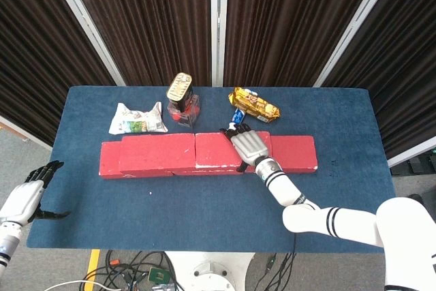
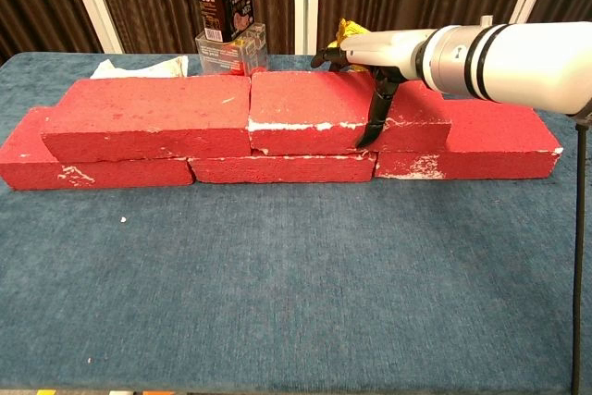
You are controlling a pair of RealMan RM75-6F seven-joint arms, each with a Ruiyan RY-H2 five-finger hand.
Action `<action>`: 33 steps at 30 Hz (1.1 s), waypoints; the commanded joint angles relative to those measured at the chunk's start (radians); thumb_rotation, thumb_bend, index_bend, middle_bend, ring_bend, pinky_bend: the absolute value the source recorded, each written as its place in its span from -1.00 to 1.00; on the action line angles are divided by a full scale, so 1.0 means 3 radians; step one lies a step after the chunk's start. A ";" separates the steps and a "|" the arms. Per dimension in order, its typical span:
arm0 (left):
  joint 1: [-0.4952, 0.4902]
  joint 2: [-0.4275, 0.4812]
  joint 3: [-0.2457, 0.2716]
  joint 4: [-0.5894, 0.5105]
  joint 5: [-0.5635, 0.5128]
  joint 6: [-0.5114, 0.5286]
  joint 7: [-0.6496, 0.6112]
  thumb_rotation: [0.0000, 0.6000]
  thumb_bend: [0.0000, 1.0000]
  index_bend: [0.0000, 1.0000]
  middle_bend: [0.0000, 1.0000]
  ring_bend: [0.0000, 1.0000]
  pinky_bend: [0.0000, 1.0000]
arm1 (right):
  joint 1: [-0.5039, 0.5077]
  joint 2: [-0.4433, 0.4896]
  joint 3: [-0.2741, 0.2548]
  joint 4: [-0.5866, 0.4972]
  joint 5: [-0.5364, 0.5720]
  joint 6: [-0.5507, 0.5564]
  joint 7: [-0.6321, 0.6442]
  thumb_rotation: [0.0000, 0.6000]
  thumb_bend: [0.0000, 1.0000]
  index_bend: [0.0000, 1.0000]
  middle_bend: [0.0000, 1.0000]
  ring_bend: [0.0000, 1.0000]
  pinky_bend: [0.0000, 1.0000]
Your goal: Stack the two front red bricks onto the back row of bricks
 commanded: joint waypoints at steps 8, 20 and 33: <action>0.0001 -0.0005 -0.0001 0.0013 0.0004 -0.0004 -0.0015 1.00 -0.96 -1.00 -1.00 -1.00 -1.00 | 0.0018 -0.0029 -0.0027 0.0031 0.0023 0.0005 0.0024 1.00 -1.00 -1.00 -0.72 -1.00 -1.00; 0.0014 -0.0001 -0.0004 0.0030 0.0010 0.0008 -0.0058 1.00 -0.96 -1.00 -1.00 -1.00 -1.00 | 0.0014 0.0016 -0.0014 -0.0035 0.0020 0.0021 0.0097 1.00 -1.00 -1.00 -1.00 -1.00 -1.00; 0.0146 -0.0048 -0.0051 0.0036 0.0160 0.0425 0.0077 1.00 -0.96 -1.00 -1.00 -1.00 -1.00 | -0.0575 0.0882 -0.0175 -0.1161 -0.0975 0.0868 0.0290 1.00 -1.00 -1.00 -1.00 -1.00 -1.00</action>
